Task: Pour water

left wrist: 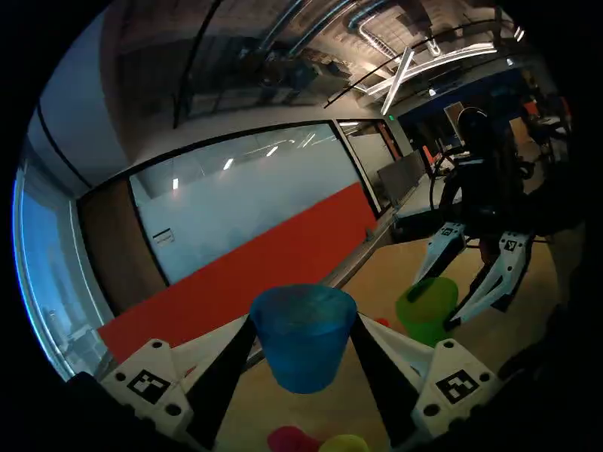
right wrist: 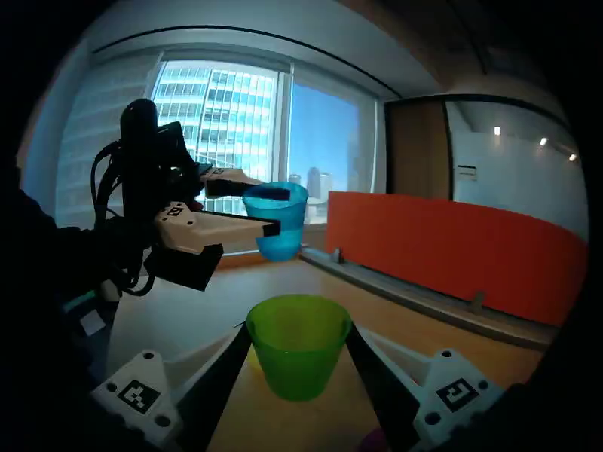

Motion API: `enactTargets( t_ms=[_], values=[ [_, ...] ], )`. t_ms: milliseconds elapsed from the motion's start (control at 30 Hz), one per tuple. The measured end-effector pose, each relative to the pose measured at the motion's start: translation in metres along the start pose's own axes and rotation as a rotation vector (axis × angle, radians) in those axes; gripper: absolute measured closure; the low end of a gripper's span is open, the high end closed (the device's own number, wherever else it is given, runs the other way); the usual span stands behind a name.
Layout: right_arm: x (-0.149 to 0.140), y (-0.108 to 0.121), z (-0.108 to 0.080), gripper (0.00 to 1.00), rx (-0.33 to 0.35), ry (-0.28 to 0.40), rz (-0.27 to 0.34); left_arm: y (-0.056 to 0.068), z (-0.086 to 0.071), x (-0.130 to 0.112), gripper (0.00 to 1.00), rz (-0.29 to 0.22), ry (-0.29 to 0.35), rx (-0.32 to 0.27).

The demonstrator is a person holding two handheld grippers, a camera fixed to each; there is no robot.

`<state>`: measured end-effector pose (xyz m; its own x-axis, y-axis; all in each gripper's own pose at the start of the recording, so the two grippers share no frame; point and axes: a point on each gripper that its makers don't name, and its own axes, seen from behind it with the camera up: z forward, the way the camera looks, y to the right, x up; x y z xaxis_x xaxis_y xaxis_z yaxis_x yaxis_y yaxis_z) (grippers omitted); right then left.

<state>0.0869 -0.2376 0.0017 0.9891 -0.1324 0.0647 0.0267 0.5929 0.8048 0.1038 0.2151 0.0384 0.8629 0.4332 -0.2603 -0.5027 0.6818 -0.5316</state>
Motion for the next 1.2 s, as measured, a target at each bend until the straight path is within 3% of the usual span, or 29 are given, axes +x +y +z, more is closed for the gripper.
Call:
enactTargets(
  t_ms=[267,867,1200],
  values=[
    [-0.005,-0.01,0.008,0.08,0.022,-0.007,-0.002,-0.002,0.0,0.013,0.14,0.08,0.013,0.013],
    [-0.011,-0.024,0.018,0.08,0.058,-0.014,-0.002,0.008,-0.003,0.035,0.14,0.305,0.033,0.023],
    [-0.012,-0.027,0.022,0.08,0.066,-0.012,-0.001,0.006,-0.004,0.043,0.14,0.408,0.041,0.031]
  ],
)
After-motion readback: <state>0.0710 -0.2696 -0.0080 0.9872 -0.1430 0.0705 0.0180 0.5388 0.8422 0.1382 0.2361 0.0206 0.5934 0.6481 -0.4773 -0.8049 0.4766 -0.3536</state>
